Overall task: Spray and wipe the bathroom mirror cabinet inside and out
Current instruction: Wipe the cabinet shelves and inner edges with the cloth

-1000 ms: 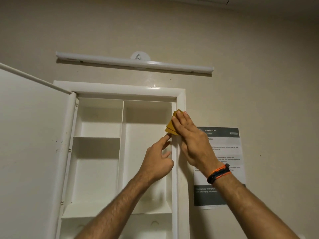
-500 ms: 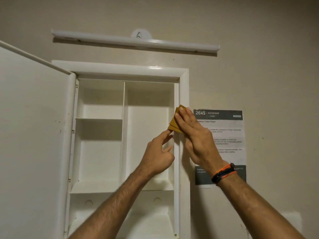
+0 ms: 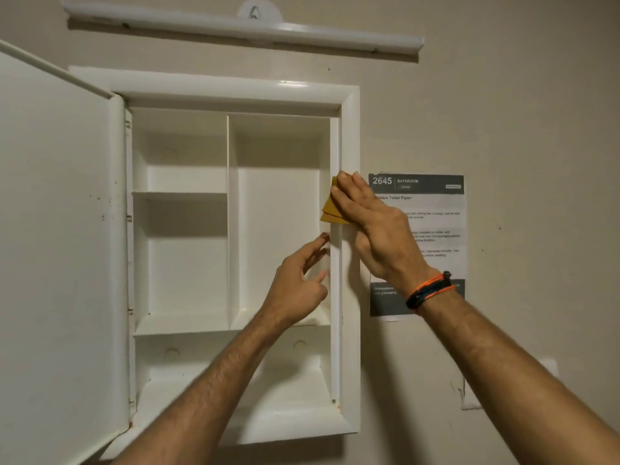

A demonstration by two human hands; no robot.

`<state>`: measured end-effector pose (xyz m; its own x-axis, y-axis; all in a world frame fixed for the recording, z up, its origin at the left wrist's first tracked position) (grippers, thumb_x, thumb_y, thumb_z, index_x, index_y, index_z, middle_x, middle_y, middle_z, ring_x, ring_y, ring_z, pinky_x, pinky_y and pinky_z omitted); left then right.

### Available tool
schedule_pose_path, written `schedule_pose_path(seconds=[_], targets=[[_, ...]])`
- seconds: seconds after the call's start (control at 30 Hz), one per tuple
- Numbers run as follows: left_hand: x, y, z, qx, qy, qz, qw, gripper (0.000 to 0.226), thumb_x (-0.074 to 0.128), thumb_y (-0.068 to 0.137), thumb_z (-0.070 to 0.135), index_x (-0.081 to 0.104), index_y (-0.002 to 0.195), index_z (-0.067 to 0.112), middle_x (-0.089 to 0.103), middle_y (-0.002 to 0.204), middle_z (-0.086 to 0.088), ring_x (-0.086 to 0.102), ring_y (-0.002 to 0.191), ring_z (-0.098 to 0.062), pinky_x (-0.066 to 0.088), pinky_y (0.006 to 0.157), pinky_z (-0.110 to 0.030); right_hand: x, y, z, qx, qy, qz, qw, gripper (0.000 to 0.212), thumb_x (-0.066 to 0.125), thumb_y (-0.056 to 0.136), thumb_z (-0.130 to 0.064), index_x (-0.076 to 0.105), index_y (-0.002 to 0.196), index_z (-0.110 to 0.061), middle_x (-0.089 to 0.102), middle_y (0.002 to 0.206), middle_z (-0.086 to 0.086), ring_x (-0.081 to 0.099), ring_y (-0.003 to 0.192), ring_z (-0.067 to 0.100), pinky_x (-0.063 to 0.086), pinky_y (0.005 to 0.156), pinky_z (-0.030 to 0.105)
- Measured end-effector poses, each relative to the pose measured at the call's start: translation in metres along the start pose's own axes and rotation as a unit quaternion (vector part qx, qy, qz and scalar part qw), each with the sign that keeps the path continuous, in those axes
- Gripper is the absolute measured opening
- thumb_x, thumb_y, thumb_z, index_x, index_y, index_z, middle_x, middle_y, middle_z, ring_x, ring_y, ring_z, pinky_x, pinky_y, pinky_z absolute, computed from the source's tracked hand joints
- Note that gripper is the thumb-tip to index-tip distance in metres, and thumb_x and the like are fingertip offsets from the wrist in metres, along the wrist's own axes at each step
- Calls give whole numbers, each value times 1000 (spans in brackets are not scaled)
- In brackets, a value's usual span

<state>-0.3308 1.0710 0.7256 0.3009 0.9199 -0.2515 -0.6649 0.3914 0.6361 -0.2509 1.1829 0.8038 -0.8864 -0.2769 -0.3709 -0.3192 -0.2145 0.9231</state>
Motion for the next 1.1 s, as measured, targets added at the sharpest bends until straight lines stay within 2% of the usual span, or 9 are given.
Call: schedule_pose_path(seconds=[0.1, 0.37, 0.47, 0.63, 0.73, 0.9, 1.0, 1.1], targets=[[0, -2, -3, 0, -9, 3, 1000, 86, 50, 73, -25, 42, 145, 21, 46, 146, 9, 42, 137, -11, 43, 108, -41, 11, -20, -3, -1, 1, 10, 1000, 69, 44, 82, 16, 42, 146, -10, 30, 156, 1, 19, 148, 17, 12, 118, 14], [4, -20, -15, 5, 26, -21, 999, 92, 45, 71, -25, 38, 149, 24, 43, 149, 11, 41, 136, -3, 43, 108, -32, 43, -97, -9, 0, 49, -8, 999, 64, 44, 84, 12, 43, 145, -7, 33, 156, 5, 20, 149, 19, 21, 121, 30], [6, -28, -17, 1, 33, -32, 999, 94, 46, 70, -25, 36, 150, 24, 42, 150, 10, 41, 136, -3, 44, 108, -36, 44, -109, -11, 7, 41, -17, 999, 65, 42, 83, 10, 43, 145, -8, 33, 156, 4, 21, 149, 18, 22, 120, 28], [7, -31, -20, -11, 32, -41, 999, 93, 47, 71, -23, 38, 149, 26, 43, 150, 10, 42, 136, -9, 41, 110, -43, 25, -74, -5, -5, 14, -14, 1000, 70, 41, 75, 10, 48, 142, -9, 37, 153, 3, 25, 147, 18, 18, 116, 13], [7, -33, -24, -20, 26, -43, 999, 90, 47, 71, -22, 38, 147, 26, 44, 149, 10, 44, 133, -6, 42, 109, -45, 21, -59, -4, -12, 10, -3, 1000, 71, 43, 74, 14, 49, 141, -8, 39, 152, 7, 25, 146, 20, 18, 117, 15], [7, -37, -33, -21, 30, -56, 998, 86, 46, 75, -23, 41, 147, 23, 46, 148, 10, 43, 136, -6, 39, 112, -36, 38, -93, -9, 2, 22, -7, 1000, 72, 48, 76, 19, 46, 143, -7, 36, 154, 6, 24, 147, 23, 22, 119, 23], [8, -41, -38, -33, 25, -63, 997, 94, 40, 68, -28, 39, 148, 21, 45, 148, 8, 44, 135, -7, 42, 108, -29, 49, -124, -12, 2, 35, -17, 999, 72, 46, 75, 18, 46, 143, -6, 37, 154, 7, 24, 148, 23, 20, 120, 24], [9, -43, -40, -39, 23, -59, 997, 96, 37, 65, -29, 39, 148, 20, 46, 148, 6, 45, 133, -6, 42, 108, -28, 60, -154, -16, 8, 34, -41, 999, 72, 43, 75, 13, 45, 144, -6, 35, 155, 6, 23, 148, 21, 22, 119, 24]])
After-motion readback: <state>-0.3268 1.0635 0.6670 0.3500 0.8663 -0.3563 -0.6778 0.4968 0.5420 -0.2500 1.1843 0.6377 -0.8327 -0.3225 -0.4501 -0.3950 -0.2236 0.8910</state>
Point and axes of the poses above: each hand's wrist, its own y-axis towards the middle knuckle, its own x-axis out of the palm, z = x × y, the point moved 6 cm from there along y, towards the middle knuckle
